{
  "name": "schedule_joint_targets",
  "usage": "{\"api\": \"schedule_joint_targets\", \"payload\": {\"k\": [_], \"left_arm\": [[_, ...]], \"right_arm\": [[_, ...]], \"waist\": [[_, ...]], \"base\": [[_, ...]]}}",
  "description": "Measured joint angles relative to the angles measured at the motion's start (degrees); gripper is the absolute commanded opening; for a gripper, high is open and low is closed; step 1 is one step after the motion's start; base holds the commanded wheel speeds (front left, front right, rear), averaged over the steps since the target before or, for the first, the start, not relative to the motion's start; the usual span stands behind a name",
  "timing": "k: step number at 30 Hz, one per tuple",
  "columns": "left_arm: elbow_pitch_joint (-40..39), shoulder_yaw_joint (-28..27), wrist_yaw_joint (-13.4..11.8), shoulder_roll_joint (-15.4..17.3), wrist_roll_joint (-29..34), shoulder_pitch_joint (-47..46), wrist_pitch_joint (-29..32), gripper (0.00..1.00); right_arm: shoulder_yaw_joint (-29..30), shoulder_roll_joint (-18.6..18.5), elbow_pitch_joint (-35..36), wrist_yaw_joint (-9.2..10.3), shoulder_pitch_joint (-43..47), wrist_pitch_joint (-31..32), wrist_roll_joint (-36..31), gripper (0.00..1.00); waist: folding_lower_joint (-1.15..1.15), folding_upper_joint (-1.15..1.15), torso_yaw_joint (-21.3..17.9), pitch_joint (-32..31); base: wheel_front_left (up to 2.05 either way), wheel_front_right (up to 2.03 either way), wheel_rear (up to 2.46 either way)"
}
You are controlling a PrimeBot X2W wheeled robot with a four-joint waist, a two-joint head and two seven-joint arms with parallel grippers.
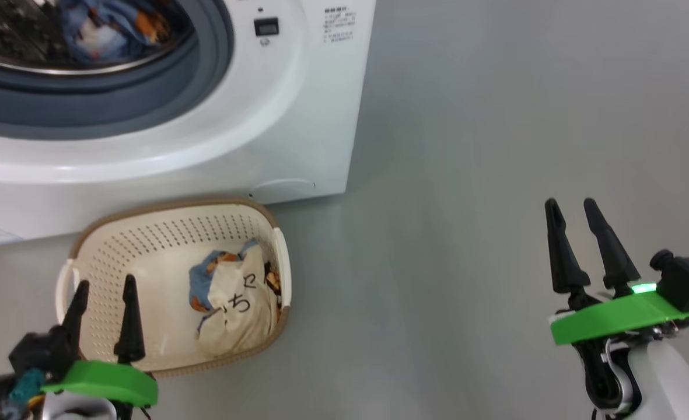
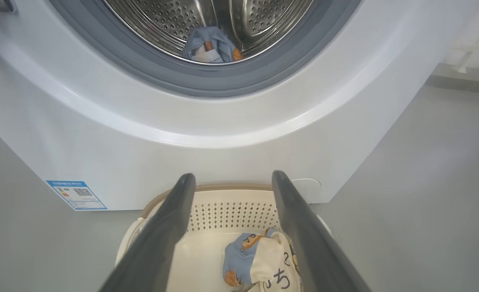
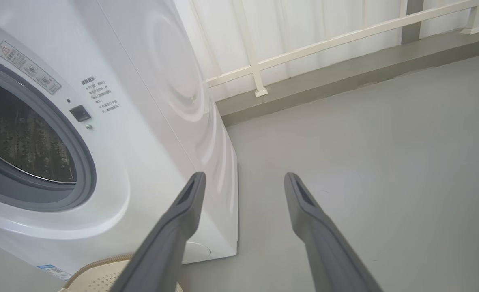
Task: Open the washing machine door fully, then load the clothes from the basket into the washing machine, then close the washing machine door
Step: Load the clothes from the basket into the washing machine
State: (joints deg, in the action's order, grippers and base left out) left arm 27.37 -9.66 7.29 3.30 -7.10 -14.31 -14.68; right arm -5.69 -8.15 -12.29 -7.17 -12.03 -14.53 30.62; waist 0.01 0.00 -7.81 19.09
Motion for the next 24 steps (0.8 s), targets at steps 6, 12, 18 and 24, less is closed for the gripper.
{"api": "schedule_joint_targets", "payload": {"k": [6, 12, 18, 24], "left_arm": [[6.32, 1.6, 0.08, 1.58, -0.86, -5.81, 0.01, 1.0], [14.38, 6.16, 0.08, 3.7, -3.77, -11.71, 0.05, 1.0], [21.37, 9.91, 0.09, 6.39, -5.48, -16.4, 0.05, 1.0], [28.36, 16.08, 0.09, 8.81, -8.81, -22.37, 0.04, 1.0]], "right_arm": [[-0.12, 1.25, 0.46, 0.0, -3.61, -0.01, 0.0, 1.0], [-1.38, 2.5, 0.69, 0.0, -6.62, -0.01, 0.0, 1.0], [-1.94, 3.18, 1.1, 0.0, -9.06, -0.01, 0.0, 1.0], [-2.87, 4.24, 1.45, 0.0, -11.2, -0.01, 0.0, 1.0]], "waist": [[0.0, 0.0, -0.87, 4.99], [0.0, 0.0, -2.0, 9.9], [0.0, 0.0, -3.21, 13.74], [0.0, 0.0, -5.02, 17.91]], "base": [[0.0, 0.0, 0.0], [0.0, 0.0, 0.0], [0.0, 0.0, 0.0], [0.0, 0.0, 0.0]]}}
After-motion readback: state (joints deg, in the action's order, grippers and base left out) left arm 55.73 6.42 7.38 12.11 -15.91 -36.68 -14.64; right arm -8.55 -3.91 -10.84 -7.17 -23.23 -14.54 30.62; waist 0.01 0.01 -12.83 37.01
